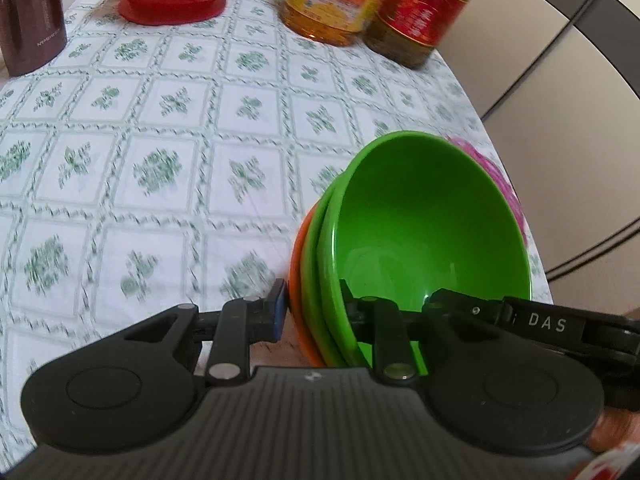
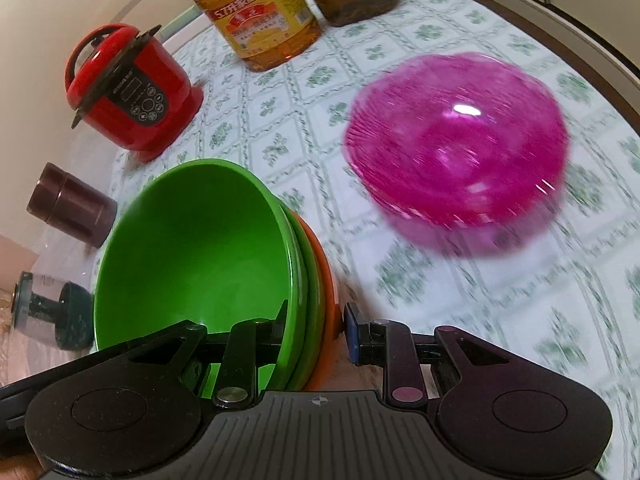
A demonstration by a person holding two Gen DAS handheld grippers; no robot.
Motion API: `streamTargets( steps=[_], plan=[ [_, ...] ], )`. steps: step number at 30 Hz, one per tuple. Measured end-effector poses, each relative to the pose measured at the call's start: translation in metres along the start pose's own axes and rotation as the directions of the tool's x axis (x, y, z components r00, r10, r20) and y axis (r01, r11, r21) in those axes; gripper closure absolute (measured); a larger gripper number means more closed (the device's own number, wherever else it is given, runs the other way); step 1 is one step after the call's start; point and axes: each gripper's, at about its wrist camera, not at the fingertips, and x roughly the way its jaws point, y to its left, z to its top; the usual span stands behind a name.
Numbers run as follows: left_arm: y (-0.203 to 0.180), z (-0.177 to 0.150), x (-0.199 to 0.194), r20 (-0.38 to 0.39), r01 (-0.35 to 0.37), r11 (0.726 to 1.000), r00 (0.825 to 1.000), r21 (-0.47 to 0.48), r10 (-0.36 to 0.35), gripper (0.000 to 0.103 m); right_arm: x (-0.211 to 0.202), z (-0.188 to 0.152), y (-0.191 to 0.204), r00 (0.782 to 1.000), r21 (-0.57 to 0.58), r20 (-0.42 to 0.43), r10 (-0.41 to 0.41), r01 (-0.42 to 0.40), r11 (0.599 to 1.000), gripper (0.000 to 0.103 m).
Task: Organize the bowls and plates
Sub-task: 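Lift and carry the bowl stack with both tools toward the pink plates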
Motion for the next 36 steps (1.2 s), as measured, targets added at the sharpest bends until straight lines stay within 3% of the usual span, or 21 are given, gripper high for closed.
streamTargets(
  steps=[7,17,36],
  plan=[
    [-0.029,-0.033,-0.004,-0.023,0.038,0.999,0.999,0.039,-0.037,0.082,-0.032,-0.024,-0.03,0.999,0.045,0.024,-0.021,0.02,0.999,0.077],
    [-0.072,-0.053,-0.001,-0.055,0.078,0.993,0.996,0.091,-0.073,0.082,-0.069,-0.04,-0.07,0.997,0.087,0.045,-0.055,0.051,0.995,0.077],
    [-0.131,-0.036,0.0,-0.044,0.131,0.982,0.991,0.139,-0.126,0.082,-0.115,-0.011,-0.096,0.989,0.109,0.116,-0.087,0.075,0.991,0.077]
  ],
)
